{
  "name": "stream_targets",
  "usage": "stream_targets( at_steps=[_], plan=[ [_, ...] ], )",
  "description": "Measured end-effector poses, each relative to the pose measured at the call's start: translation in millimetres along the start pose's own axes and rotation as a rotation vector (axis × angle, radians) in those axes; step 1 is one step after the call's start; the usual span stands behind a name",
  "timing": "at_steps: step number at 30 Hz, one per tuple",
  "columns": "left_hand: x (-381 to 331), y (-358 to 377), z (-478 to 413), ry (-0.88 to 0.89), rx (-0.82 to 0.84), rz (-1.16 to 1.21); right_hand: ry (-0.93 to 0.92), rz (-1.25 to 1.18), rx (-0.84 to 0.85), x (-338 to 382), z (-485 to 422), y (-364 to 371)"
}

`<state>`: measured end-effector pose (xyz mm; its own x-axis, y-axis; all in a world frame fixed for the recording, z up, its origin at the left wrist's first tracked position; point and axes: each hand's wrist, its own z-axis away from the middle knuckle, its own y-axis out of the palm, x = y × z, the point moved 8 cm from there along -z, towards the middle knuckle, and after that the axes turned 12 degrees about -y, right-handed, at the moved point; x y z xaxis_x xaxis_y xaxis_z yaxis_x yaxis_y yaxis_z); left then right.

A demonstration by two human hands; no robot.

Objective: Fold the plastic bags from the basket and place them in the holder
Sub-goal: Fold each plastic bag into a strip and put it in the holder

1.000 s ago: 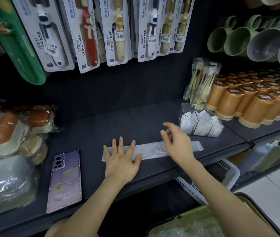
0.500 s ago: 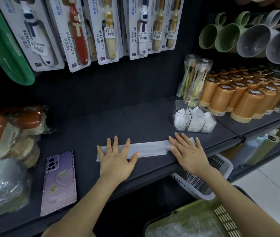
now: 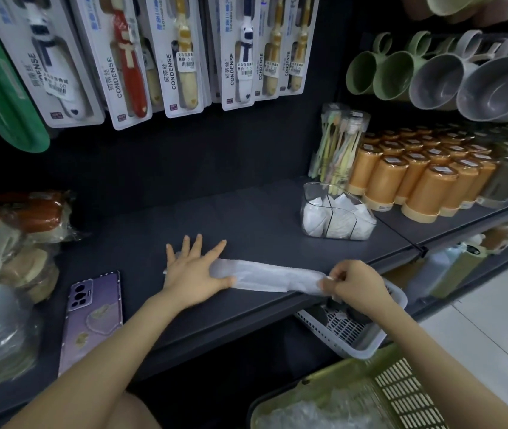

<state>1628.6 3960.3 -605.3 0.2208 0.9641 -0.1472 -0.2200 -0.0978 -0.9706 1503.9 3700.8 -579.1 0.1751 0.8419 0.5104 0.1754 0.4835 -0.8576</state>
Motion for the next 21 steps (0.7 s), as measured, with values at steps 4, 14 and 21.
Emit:
stream_targets(
  at_steps=[4, 14, 21],
  plan=[
    [-29.9, -29.2, 33.2, 0.172, -0.413, 0.24, 0.191, -0.518, -0.138, 1.2, 39.0, 5.6],
    [-97.9, 12.0, 99.0, 0.518, -0.481, 0.234, 0.426, -1.183, -0.118, 39.6, 69.0, 15.4],
    [-67.7, 5.1, 76.3, 0.145, -0.333, 0.711, 0.249, -1.389, -0.084, 67.6, 42.8, -14.1]
  ],
)
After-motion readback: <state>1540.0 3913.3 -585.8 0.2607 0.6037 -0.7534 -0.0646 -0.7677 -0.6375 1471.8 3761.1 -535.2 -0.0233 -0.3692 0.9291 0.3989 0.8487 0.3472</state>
